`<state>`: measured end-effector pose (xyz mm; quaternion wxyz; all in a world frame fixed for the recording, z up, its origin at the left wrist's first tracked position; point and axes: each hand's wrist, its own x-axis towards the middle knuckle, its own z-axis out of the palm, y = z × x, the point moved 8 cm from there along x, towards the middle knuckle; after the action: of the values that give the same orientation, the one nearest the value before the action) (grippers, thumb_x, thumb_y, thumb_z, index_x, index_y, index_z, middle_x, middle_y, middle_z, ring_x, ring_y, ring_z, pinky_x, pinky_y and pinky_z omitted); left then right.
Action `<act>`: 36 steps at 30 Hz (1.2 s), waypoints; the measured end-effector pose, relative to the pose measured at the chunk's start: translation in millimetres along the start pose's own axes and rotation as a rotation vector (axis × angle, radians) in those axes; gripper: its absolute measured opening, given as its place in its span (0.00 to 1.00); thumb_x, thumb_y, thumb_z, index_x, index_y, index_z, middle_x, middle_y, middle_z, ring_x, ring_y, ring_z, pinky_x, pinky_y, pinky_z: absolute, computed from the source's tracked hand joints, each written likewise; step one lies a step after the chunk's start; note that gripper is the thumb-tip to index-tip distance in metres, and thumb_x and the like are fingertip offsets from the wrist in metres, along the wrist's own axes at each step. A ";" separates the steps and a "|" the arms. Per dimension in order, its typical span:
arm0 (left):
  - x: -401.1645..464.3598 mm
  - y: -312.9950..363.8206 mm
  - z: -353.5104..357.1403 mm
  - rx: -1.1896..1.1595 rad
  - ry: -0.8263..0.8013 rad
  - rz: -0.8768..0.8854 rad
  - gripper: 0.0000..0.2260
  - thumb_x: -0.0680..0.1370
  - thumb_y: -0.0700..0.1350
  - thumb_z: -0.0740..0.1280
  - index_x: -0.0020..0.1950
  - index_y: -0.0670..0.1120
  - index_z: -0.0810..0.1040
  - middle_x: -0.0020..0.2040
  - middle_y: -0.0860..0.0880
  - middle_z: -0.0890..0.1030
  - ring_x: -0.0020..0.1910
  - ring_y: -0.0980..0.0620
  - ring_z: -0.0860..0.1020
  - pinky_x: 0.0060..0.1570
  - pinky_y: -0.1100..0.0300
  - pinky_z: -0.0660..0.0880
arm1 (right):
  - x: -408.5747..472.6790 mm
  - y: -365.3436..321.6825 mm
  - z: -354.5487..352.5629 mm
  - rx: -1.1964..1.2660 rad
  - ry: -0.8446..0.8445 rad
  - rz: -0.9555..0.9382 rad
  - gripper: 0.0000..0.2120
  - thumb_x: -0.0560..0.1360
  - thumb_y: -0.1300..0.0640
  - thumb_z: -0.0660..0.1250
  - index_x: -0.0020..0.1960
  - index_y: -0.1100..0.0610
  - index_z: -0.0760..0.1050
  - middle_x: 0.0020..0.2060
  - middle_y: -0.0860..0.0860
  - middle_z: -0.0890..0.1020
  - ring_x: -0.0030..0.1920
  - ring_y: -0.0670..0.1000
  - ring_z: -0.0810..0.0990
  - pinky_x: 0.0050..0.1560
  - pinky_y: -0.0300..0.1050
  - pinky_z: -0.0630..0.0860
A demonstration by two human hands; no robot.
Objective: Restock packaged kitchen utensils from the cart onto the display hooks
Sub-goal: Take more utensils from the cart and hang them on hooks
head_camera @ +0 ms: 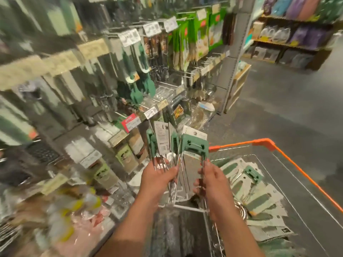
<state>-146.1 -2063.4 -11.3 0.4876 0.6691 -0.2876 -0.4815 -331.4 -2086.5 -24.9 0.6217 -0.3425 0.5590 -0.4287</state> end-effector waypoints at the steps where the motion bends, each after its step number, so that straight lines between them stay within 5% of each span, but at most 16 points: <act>1: -6.4 3.6 -21.5 -0.026 0.050 0.000 0.17 0.75 0.41 0.77 0.62 0.49 0.79 0.52 0.52 0.86 0.48 0.57 0.84 0.47 0.61 0.76 | -3.0 -2.5 19.9 -0.019 -0.045 -0.020 0.17 0.84 0.47 0.60 0.57 0.62 0.75 0.48 0.60 0.78 0.32 0.47 0.78 0.31 0.40 0.79; 7: -54.4 -0.1 -152.0 -0.185 0.292 -0.010 0.15 0.72 0.45 0.80 0.54 0.50 0.79 0.48 0.51 0.85 0.45 0.56 0.84 0.54 0.55 0.79 | -38.0 8.0 132.6 -0.095 -0.264 -0.078 0.14 0.84 0.49 0.63 0.57 0.60 0.77 0.44 0.56 0.78 0.32 0.48 0.77 0.30 0.42 0.76; 11: -116.9 -13.0 -259.1 -0.253 0.473 0.023 0.15 0.74 0.41 0.78 0.44 0.54 0.73 0.40 0.56 0.80 0.38 0.61 0.81 0.34 0.69 0.73 | -94.6 38.8 226.7 -0.180 -0.438 -0.078 0.11 0.84 0.50 0.64 0.54 0.56 0.79 0.40 0.50 0.82 0.34 0.50 0.78 0.34 0.47 0.75; 16: -204.2 -53.3 -384.1 -0.300 0.664 0.000 0.11 0.73 0.45 0.79 0.52 0.49 0.82 0.39 0.53 0.87 0.39 0.61 0.83 0.43 0.62 0.73 | -184.3 77.2 327.3 -0.268 -0.645 -0.066 0.12 0.84 0.48 0.64 0.52 0.56 0.79 0.40 0.52 0.81 0.39 0.52 0.79 0.40 0.49 0.79; 21: -262.9 -74.8 -458.4 -0.292 0.832 0.021 0.24 0.70 0.49 0.82 0.62 0.43 0.80 0.44 0.51 0.87 0.37 0.59 0.84 0.37 0.64 0.74 | -248.9 88.7 386.4 -0.293 -0.761 -0.117 0.14 0.85 0.52 0.62 0.47 0.60 0.78 0.34 0.51 0.82 0.33 0.49 0.79 0.36 0.47 0.78; 23: -272.0 -77.4 -475.1 -0.290 0.861 0.021 0.22 0.71 0.48 0.81 0.60 0.42 0.81 0.45 0.49 0.87 0.36 0.58 0.84 0.36 0.65 0.75 | -257.8 91.0 400.3 -0.311 -0.767 -0.133 0.14 0.85 0.52 0.62 0.47 0.59 0.79 0.36 0.54 0.80 0.34 0.52 0.79 0.37 0.49 0.79; 30: -282.2 -73.6 -505.3 -0.369 0.945 0.020 0.24 0.70 0.52 0.82 0.60 0.46 0.78 0.50 0.48 0.87 0.46 0.52 0.86 0.49 0.54 0.79 | -265.0 78.5 453.2 -0.397 -0.827 -0.246 0.13 0.85 0.49 0.62 0.50 0.55 0.80 0.36 0.54 0.80 0.36 0.52 0.79 0.44 0.55 0.79; 34: -277.5 -57.8 -510.3 -0.375 0.988 0.043 0.50 0.53 0.70 0.81 0.69 0.48 0.75 0.59 0.47 0.84 0.57 0.47 0.83 0.65 0.43 0.76 | -257.8 72.6 478.4 -0.420 -0.886 -0.289 0.13 0.86 0.49 0.60 0.56 0.53 0.81 0.41 0.54 0.81 0.36 0.49 0.79 0.43 0.51 0.80; 36: -267.4 -53.0 -511.3 -0.405 0.984 0.029 0.48 0.56 0.69 0.82 0.70 0.48 0.74 0.60 0.48 0.84 0.59 0.48 0.83 0.66 0.42 0.74 | -250.4 66.3 487.2 -0.433 -0.909 -0.332 0.12 0.86 0.49 0.59 0.55 0.53 0.80 0.40 0.53 0.81 0.36 0.48 0.79 0.41 0.48 0.81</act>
<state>223.2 -1623.9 67.9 0.6910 0.7042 0.0647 -0.1497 158.3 -1856.9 84.1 0.6399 -0.6982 0.2472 -0.2045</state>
